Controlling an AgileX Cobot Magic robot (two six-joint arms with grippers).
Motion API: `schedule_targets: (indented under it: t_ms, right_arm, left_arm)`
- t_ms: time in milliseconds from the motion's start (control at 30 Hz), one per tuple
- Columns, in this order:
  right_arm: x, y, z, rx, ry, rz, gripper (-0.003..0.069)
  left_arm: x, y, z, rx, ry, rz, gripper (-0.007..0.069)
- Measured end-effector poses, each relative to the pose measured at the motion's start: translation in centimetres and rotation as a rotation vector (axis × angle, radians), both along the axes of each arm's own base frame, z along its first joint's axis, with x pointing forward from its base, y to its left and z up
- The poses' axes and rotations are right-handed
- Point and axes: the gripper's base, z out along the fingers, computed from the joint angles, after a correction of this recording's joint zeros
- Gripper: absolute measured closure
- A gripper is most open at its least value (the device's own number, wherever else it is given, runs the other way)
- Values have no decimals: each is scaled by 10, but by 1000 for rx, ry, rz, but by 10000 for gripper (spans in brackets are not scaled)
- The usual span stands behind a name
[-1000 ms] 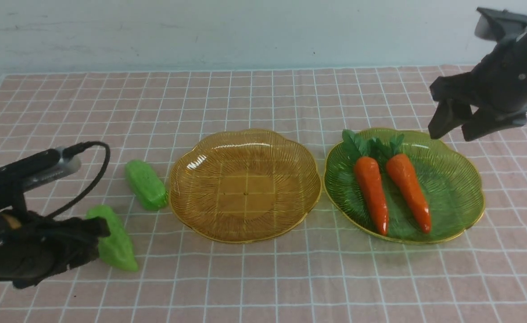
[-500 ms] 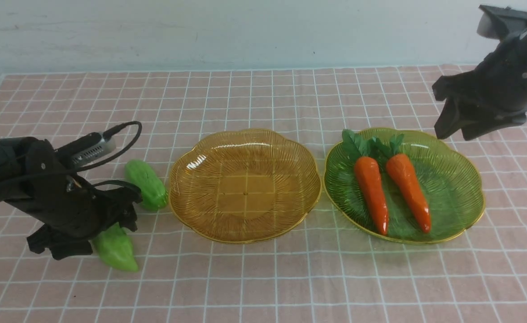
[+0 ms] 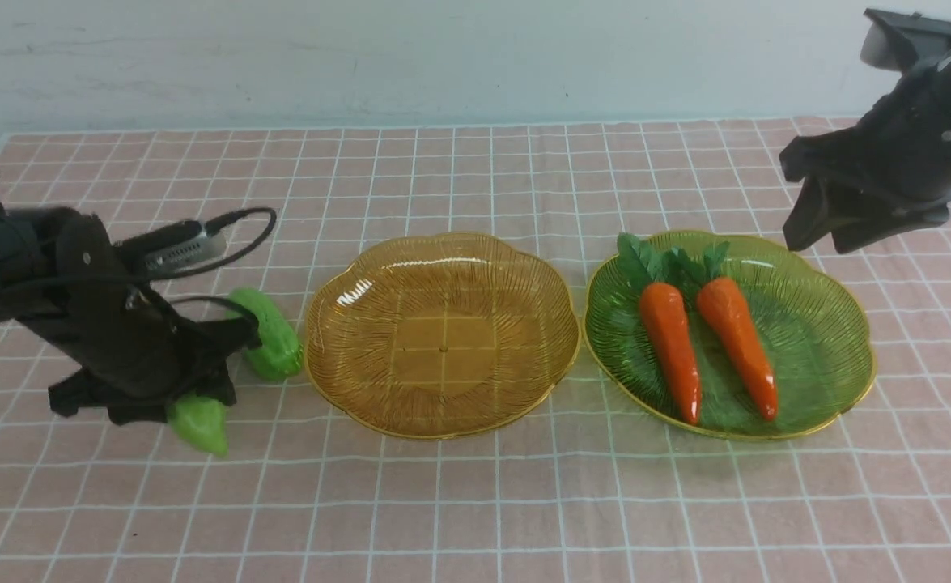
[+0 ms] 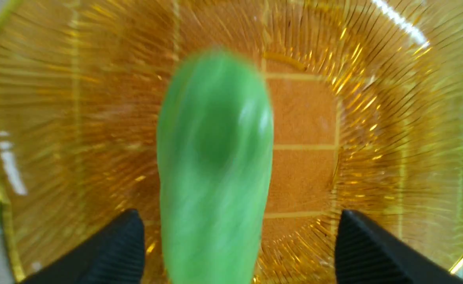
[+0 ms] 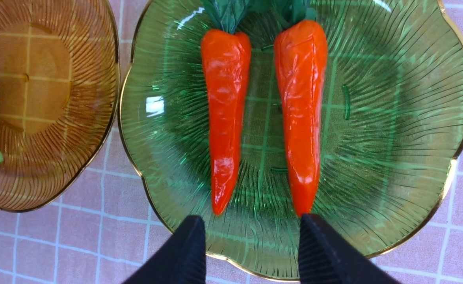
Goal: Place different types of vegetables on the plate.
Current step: 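Put the green cucumber next to the left plate into that plate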
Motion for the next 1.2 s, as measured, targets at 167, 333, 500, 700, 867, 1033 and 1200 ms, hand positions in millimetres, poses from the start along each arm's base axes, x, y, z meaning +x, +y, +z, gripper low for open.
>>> schedule_targets:
  t_ms: [167, 333, 500, 700, 867, 1033, 1200]
  right_arm:
    - [0, 0, 0, -2, -1, 4, 354]
    - [0, 0, 0, -2, -1, 5, 354]
    - [0, 0, 0, -3, -2, 7, 354]
    - [0, 0, 0, -1, -2, 8, 354]
    - [0, 0, 0, -1, -2, 8, 354]
    - [0, 0, 0, 0, -2, 8, 354]
    - [0, 0, 0, 0, -2, 9, 354]
  left_arm:
    - [11, 49, 34, 98, -22, 60, 8]
    - [21, 93, 16, 170, 60, 209, 46]
    - [36, 101, -24, 161, 112, 297, 101]
    - [45, 100, -57, 165, 150, 322, 170]
    - [45, 100, -57, 175, 153, 300, 273]
    - [45, 100, -34, 202, 138, 208, 323]
    - [40, 90, 9, 155, 130, 110, 328]
